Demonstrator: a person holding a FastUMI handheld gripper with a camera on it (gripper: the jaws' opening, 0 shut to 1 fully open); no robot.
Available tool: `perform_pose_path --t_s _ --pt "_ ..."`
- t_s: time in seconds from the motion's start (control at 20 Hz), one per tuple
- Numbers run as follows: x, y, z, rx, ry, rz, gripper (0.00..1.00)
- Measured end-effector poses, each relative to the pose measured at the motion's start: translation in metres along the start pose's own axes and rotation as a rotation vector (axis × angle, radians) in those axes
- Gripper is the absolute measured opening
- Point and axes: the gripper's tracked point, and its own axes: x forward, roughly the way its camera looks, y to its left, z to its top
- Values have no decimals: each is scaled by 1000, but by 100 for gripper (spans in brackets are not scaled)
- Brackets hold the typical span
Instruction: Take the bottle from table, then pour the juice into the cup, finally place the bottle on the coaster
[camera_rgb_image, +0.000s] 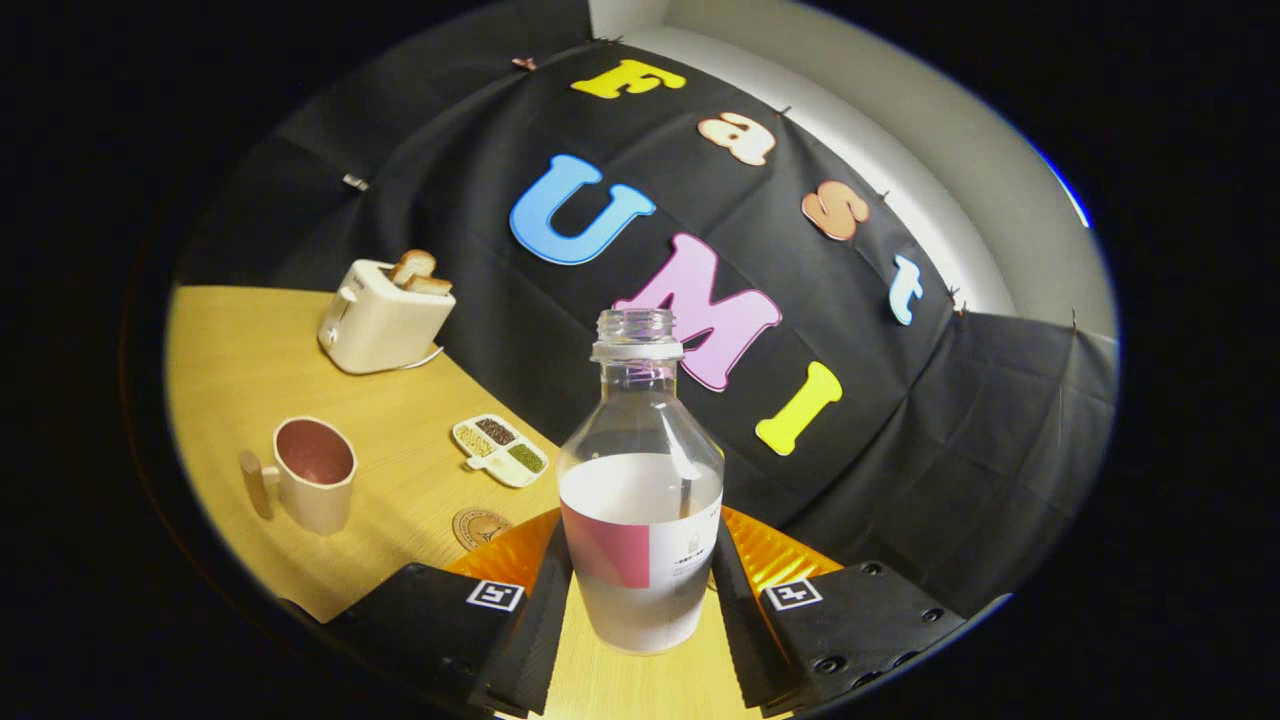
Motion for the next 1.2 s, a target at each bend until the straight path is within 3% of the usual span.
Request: perform_pose_path --t_s 0.7,1.2 --pt "3 103 3 -488 -28 120 72" --pt "19 124 -8 -750 4 109 72"
